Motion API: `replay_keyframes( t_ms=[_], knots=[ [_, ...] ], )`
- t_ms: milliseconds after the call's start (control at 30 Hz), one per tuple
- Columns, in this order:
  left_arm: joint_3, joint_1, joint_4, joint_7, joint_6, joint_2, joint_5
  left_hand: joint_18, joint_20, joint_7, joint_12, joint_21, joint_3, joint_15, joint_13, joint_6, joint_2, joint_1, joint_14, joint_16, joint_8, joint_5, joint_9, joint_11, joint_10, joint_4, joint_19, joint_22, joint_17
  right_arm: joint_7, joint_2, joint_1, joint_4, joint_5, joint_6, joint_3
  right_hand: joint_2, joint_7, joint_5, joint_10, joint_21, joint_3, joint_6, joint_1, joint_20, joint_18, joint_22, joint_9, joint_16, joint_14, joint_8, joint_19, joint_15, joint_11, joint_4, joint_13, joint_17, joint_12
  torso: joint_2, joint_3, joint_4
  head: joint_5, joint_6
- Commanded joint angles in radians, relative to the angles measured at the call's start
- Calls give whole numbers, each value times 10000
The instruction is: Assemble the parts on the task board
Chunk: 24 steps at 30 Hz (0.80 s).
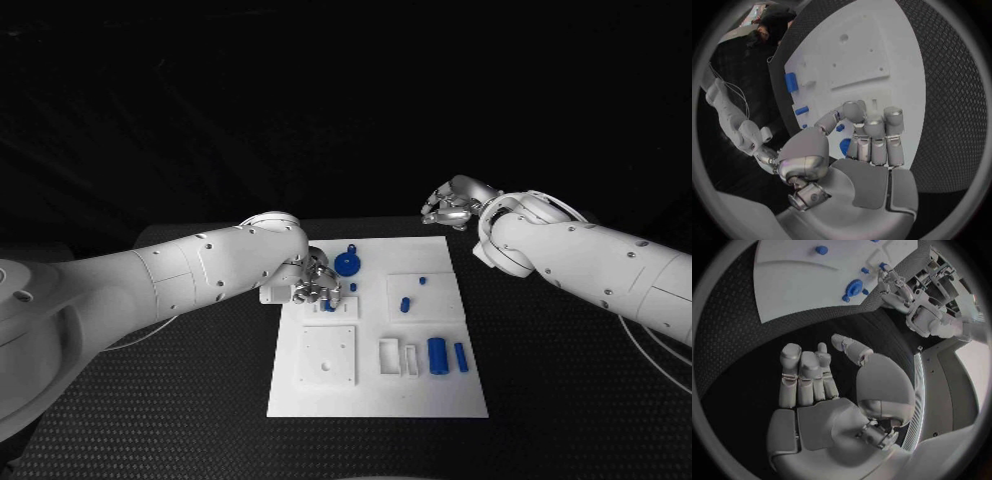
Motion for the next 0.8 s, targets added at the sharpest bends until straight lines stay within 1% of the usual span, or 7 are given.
replay_keyframes(
  t_ms=[33,367,633,733,800],
  knots=[
    [-18,-38,9,20,219,36,100,94,-814,-1053,58,22,125,-436,-12,1726,127,-110,389,51,62,-54,70,-253,-193,203,43,105,-9,67,16,-3,0,-38,98,3,10,148,36,-94,-33,0,63,-103,-98,305,154,14,-31,-13,-60,3,15,4,-58,-12,14,43,3,8,6,-7,-9],
    [-19,-38,53,26,245,37,112,94,-811,-1062,84,22,131,-420,-19,1762,173,-236,391,55,50,-83,119,-259,-193,223,34,111,-7,67,3,-3,12,-39,99,3,13,148,38,-95,-34,2,64,-102,-97,306,153,15,-32,-13,-60,2,15,4,-59,-13,14,43,-1,9,0,-10,-11],
    [-19,-38,47,29,172,46,80,102,-816,-1072,117,26,156,-403,-25,1794,227,-347,402,60,22,-198,170,-269,-196,283,41,115,-5,69,-3,-3,18,-39,112,3,13,148,40,-95,-34,2,66,-102,-97,305,154,16,-32,-13,-59,2,15,3,-62,-14,14,44,5,8,3,-20,4],
    [-19,-38,47,12,138,48,58,115,-824,-1076,144,26,199,-398,-37,1805,237,-407,410,54,-23,-516,226,-273,-208,357,50,115,-9,68,-5,-3,20,-39,116,3,13,148,41,-95,-34,2,67,-102,-97,305,154,16,-33,-13,-59,2,15,3,-63,-14,14,44,5,6,4,-21,5],
    [-19,-39,59,26,157,50,58,124,-830,-1077,158,24,233,-399,-50,1809,202,-406,415,46,-60,-822,268,-273,-215,441,60,112,-14,71,-3,-3,18,-39,123,3,14,147,42,-95,-35,2,67,-101,-96,306,154,16,-33,-14,-59,1,15,3,-64,-14,14,44,1,4,6,-26,4]
  ],
)
